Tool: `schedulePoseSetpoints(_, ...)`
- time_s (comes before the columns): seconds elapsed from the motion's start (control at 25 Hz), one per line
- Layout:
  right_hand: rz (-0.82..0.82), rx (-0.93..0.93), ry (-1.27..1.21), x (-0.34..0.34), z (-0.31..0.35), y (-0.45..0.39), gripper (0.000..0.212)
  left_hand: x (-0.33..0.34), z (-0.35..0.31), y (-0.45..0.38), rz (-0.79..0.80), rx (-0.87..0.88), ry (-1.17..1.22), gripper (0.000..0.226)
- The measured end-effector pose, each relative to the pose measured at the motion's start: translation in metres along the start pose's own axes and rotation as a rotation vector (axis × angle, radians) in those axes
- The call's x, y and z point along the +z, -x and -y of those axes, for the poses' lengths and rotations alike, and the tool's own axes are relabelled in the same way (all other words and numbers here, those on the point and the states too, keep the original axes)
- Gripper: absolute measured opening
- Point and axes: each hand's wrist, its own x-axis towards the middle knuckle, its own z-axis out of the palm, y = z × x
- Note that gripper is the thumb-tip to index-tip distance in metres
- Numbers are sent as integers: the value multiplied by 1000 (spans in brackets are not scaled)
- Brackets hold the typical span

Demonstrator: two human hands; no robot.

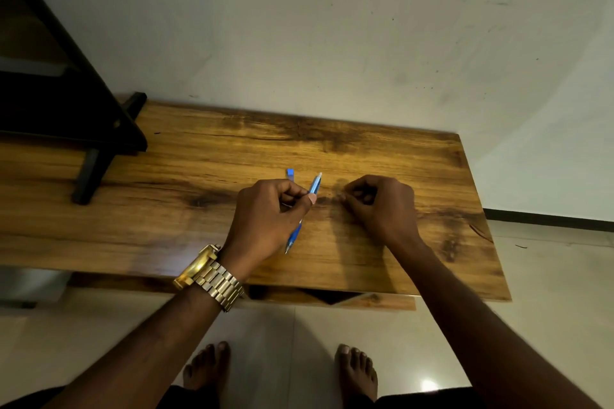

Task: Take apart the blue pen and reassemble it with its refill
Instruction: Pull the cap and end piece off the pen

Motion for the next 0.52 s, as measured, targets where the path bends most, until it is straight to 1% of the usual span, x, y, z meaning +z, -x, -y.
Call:
schedulePoseSetpoints(0.04, -39, 8, -34, -4, 3, -2, 13, 0, -1, 0, 4, -2, 12, 13)
schedulePoseSetpoints(0.08, -78, 24, -129, -9, 6, -4, 11, 0, -3, 0, 8, 1, 18, 13)
schedulePoseSetpoints(0.12, -74, 48, -275, -13, 8, -5, 12, 1, -4, 1, 13, 7, 21, 13)
schedulePoseSetpoints(0.2, 67, 109, -536, -14, 14, -1, 17, 3, -7, 3, 19, 24, 20, 13)
schedulePoseSetpoints(0.28, 192, 179, -678, -9, 20, 1, 18, 5, -9, 6, 29, 34, 5, 15)
schedulePoseSetpoints(0.36, 216, 235, -768, -7, 19, 0, 15, 7, -10, 7, 46, 37, -3, 16)
schedulePoseSetpoints(0.52, 284, 257, -795, -12, 13, -5, 8, 9, -11, 7, 66, 43, -5, 13)
